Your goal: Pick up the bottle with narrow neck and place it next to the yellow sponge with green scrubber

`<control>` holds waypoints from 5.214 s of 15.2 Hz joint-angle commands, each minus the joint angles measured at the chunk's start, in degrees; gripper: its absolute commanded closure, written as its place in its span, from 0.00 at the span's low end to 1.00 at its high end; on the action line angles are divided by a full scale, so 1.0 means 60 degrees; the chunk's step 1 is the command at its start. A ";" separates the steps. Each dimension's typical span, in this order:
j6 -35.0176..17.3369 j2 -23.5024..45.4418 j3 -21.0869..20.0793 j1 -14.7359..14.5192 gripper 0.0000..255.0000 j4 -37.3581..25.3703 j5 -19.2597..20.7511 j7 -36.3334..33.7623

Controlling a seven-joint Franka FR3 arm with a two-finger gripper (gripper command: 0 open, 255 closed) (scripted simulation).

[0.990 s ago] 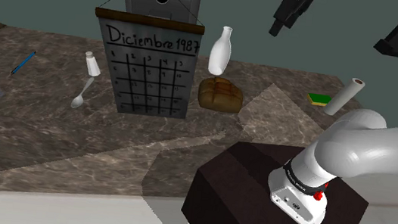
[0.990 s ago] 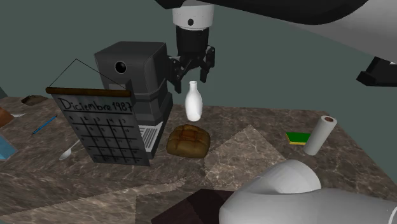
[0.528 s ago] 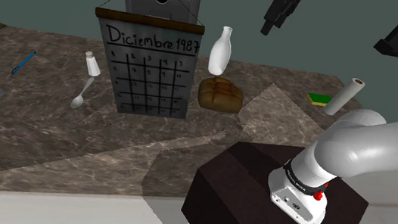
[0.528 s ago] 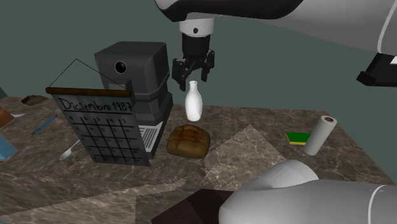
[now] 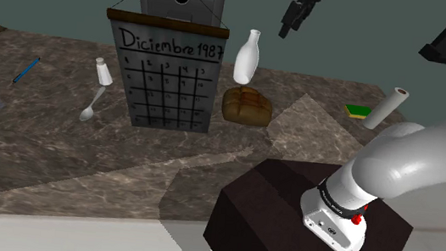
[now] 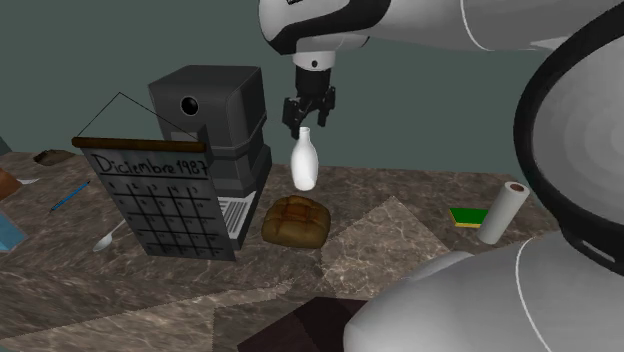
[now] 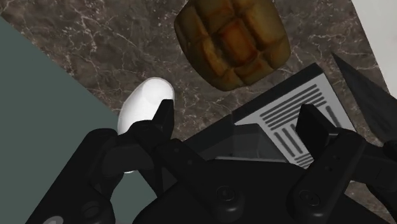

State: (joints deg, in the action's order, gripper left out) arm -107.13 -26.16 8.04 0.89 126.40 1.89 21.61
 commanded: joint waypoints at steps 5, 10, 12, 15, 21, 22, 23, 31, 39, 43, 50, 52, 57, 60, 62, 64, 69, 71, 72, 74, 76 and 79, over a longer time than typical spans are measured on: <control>-0.0895 0.2019 0.0668 -0.0012 0.00 -0.1076 -0.0280 0.1172; -0.1318 0.3852 0.1086 0.0057 0.00 -0.2379 -0.0813 0.2202; -0.1397 0.4616 0.1192 0.0134 0.00 -0.3003 -0.1080 0.2609; -0.1412 0.5790 0.1275 0.0315 0.00 -0.4060 -0.1503 0.3186; -0.1493 0.7259 0.1241 0.0619 0.00 -0.5328 -0.1996 0.3778; -0.1602 0.7302 0.1232 0.0617 0.00 -0.5260 -0.2015 0.3790; -0.1710 0.7347 0.1224 0.0616 0.00 -0.5195 -0.2033 0.3802; -0.2090 0.7523 0.1192 0.0614 0.00 -0.4983 -0.2106 0.3849; -0.2090 0.7522 0.1192 0.0614 1.00 -0.4981 -0.2105 0.3849; -0.2089 0.7525 0.1192 0.0615 1.00 -0.4986 -0.2106 0.3849; -0.1403 0.7332 0.1229 0.0612 1.00 -0.5491 -0.2003 0.3741; -0.1168 0.7283 0.1239 0.0614 1.00 -0.5681 -0.1975 0.3708; -0.0566 0.7199 0.1260 0.0628 1.00 -0.6207 -0.1920 0.3633; -0.0194 0.7175 0.1271 0.0641 1.00 -0.6558 -0.1897 0.3593; 0.0027 0.7171 0.1277 0.0652 1.00 -0.6776 -0.1887 0.3571; 0.0022 0.6537 0.1380 0.0704 1.00 -0.6139 -0.1756 0.3743; 0.0184 0.5075 0.1645 0.0892 1.00 -0.4858 -0.1393 0.4164; 0.0311 0.4534 0.1754 0.0989 1.00 -0.4454 -0.1237 0.4336; 0.0386 0.4272 0.1808 0.1042 1.00 -0.4273 -0.1158 0.4423; 0.0558 0.3766 0.1919 0.1156 1.00 -0.3951 -0.0997 0.4603; 0.0757 0.3285 0.2034 0.1279 1.00 -0.3683 -0.0835 0.4790; 0.1103 0.2612 0.2217 0.1475 1.00 -0.3376 -0.0592 0.5090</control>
State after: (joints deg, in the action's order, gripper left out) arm -101.01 -8.96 20.93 9.28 105.14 -2.21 51.43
